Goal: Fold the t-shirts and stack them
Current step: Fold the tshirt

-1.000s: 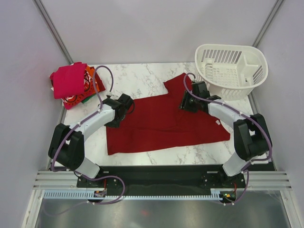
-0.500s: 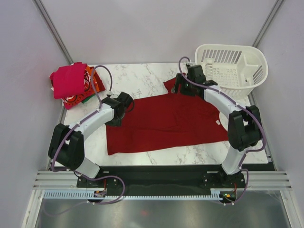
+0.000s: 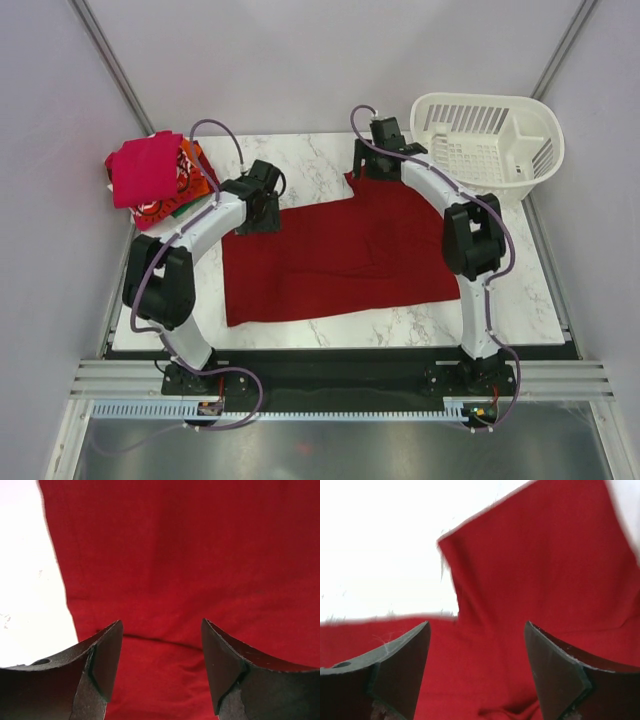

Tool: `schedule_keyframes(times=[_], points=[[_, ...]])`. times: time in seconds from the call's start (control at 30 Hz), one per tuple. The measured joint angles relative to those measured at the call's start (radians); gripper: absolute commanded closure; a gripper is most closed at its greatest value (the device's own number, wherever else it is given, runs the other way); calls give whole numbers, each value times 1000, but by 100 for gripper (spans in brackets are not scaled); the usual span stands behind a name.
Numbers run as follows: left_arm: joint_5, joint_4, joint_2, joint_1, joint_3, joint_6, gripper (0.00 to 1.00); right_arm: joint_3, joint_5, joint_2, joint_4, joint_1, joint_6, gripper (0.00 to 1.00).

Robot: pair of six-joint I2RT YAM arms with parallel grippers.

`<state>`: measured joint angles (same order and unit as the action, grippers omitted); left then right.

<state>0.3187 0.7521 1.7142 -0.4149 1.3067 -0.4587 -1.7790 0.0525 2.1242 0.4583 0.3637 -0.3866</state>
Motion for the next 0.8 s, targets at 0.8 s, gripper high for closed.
schedule_keyframes(times=[0.8], points=[[-85,-9,-430,63,-359,102,33,-681,309,576,69,-2,30,44]])
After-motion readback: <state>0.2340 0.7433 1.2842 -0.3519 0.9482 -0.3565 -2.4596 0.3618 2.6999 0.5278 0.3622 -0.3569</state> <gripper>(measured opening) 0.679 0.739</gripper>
